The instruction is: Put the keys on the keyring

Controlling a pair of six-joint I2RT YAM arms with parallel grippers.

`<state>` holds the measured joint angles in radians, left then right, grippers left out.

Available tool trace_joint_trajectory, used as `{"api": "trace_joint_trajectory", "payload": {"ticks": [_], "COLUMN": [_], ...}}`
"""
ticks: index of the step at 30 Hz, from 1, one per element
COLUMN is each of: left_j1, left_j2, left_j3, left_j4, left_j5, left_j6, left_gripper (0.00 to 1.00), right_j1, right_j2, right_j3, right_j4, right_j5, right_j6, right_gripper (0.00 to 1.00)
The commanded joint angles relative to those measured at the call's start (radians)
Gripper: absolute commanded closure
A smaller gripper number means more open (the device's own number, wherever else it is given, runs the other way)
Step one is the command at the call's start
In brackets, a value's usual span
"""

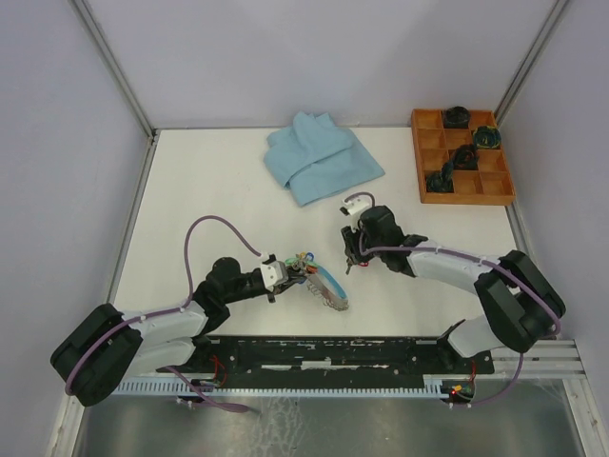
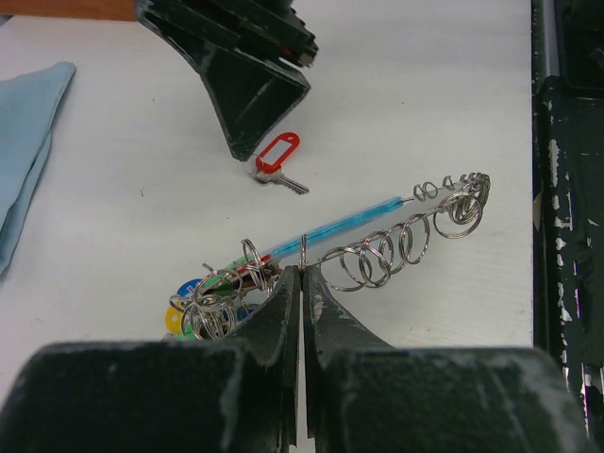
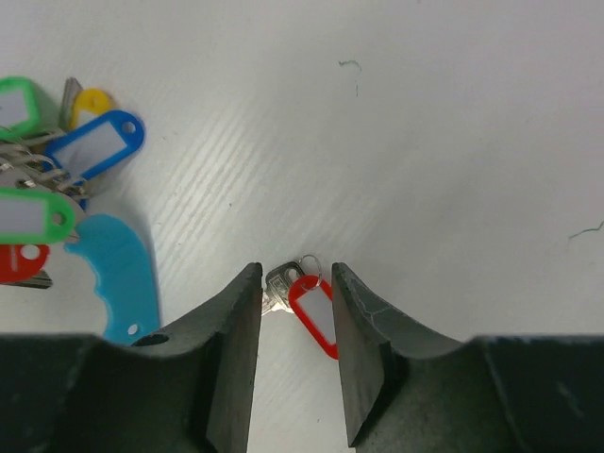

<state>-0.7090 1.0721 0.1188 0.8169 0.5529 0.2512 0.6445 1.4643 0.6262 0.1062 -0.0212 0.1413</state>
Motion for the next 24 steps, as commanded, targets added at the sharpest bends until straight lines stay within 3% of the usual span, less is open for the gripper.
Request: {"api": "trace_joint_trajectory", "payload": {"ticks": [1,6,13,24], "left_j1": [-0.002,-0.003,-0.003,-0.002], "left_j2": [-0.012,-0.016,-0.017,-0.021], "left_j3": [0.024,0.024,0.028,0.031], "left_j4": [0.077,0.073,0.063,0.057], "left_j5": [0.001,0.000,0.003,0.010], "left_j6": [-0.012,-0.012,-0.009,-0.013], "left_gripper": [0.97,0.97,0.97,0.97], "right_j1": [-0.005,-0.010,-0.091,-0.149], "right_j2": [-0.017,0.085,0.266,0.363], "right_j3": [0.215,0.399,0.595,0.618], "right_j4": [-0.384,-0.664,-0.847,-0.795], "right_j5": [0.021,0.008,-0.176,-0.319], "right_j6": [-0.005,0.001,-0.028,0.000], "right_gripper": [0.55,0.54,0.57,0.65]}}
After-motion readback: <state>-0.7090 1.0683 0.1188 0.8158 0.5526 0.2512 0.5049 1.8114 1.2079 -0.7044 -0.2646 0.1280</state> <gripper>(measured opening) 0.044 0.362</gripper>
